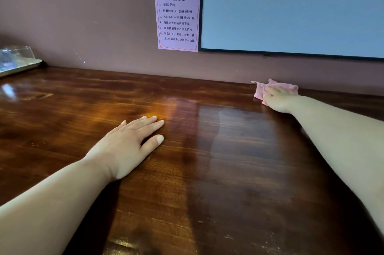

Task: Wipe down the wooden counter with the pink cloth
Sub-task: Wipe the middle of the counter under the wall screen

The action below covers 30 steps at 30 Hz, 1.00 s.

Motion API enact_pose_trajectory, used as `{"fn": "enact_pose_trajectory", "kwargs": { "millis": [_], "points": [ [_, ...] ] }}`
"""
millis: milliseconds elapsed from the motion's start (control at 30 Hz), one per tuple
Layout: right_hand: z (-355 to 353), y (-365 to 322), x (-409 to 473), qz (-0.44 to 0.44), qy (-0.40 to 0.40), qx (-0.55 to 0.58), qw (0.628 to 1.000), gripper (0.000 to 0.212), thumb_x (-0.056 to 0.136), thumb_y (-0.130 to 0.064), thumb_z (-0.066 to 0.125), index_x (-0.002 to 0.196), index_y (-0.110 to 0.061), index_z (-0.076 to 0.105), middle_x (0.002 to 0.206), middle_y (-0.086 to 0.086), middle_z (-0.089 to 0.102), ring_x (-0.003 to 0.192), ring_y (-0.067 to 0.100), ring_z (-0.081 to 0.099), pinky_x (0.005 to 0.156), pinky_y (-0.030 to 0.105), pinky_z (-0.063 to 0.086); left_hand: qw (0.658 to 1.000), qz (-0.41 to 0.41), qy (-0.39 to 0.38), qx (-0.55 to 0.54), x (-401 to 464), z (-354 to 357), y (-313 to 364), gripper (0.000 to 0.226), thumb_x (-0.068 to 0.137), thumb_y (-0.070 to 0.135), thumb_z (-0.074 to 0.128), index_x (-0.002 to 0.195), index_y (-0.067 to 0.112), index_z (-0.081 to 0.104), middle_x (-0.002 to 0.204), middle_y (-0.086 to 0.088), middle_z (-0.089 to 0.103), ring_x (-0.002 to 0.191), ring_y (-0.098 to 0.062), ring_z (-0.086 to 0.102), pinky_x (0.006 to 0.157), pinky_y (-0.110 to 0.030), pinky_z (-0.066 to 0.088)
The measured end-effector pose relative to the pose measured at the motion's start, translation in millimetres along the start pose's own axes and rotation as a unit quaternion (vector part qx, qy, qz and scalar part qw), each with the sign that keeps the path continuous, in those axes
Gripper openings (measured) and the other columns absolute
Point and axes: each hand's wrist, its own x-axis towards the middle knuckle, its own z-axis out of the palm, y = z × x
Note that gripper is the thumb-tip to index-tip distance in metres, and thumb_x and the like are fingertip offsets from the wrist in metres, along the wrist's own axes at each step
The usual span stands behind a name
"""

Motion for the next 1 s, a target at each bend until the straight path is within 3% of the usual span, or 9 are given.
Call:
{"fn": "enact_pose_trajectory", "kwargs": {
  "millis": [133, 333, 567, 767, 1000],
  "points": [
    [10.4, 19.6, -3.2, -0.044, 0.007, -0.046, 0.998, 0.054, 0.110, -0.034, 0.027, 0.161, -0.018, 0.016, 0.169, 0.006, 0.008, 0.155, 0.026, 0.007, 0.123, 0.041, 0.004, 1.000, -0.004, 0.004, 0.003, 0.7, 0.7, -0.6, 0.079, 0.073, 0.075, 0.004, 0.147, 0.051, 0.020, 0.154, 0.028, 0.009, 0.141, 0.009, 0.001, 0.120, -0.029, 0.003],
    [-3.0, 20.3, 6.8, 0.009, 0.018, -0.010, 1.000, 0.054, 0.110, -0.034, 0.029, 0.160, -0.016, 0.020, 0.168, 0.010, 0.012, 0.155, 0.028, 0.009, 0.122, 0.040, 0.004, 1.000, -0.012, 0.003, -0.006, -1.1, -1.7, 1.7, 0.079, 0.074, 0.075, 0.006, 0.147, 0.050, 0.022, 0.155, 0.027, 0.010, 0.142, 0.009, 0.001, 0.120, -0.028, 0.002],
    [11.2, 38.6, -3.7, -0.024, 0.021, -0.068, 0.997, 0.054, 0.110, -0.035, 0.025, 0.162, -0.020, 0.016, 0.169, 0.005, 0.009, 0.155, 0.025, 0.007, 0.123, 0.043, 0.003, 1.000, -0.012, 0.005, -0.002, -0.2, 0.4, -0.1, 0.080, 0.073, 0.076, 0.005, 0.147, 0.051, 0.021, 0.155, 0.028, 0.010, 0.142, 0.009, 0.001, 0.119, -0.027, 0.002],
    [-2.3, 26.5, 4.1, 0.048, 0.010, -0.037, 0.998, 0.056, 0.109, -0.036, 0.026, 0.161, -0.021, 0.015, 0.169, 0.007, 0.008, 0.155, 0.026, 0.005, 0.122, 0.044, 0.001, 1.000, -0.013, 0.002, -0.003, -0.3, -1.7, 2.2, 0.081, 0.072, 0.077, 0.005, 0.147, 0.050, 0.022, 0.156, 0.025, 0.013, 0.143, 0.005, 0.003, 0.120, -0.030, 0.004],
    [10.9, 44.1, -12.5, -0.021, 0.019, -0.063, 0.998, 0.056, 0.110, -0.038, 0.025, 0.162, -0.019, 0.016, 0.169, 0.007, 0.010, 0.155, 0.027, 0.007, 0.123, 0.044, 0.002, 1.000, -0.006, 0.006, -0.002, 1.5, 1.3, -0.7, 0.077, 0.074, 0.076, 0.006, 0.146, 0.052, 0.022, 0.155, 0.027, 0.012, 0.142, 0.007, 0.002, 0.120, -0.029, 0.004]
  ]
}}
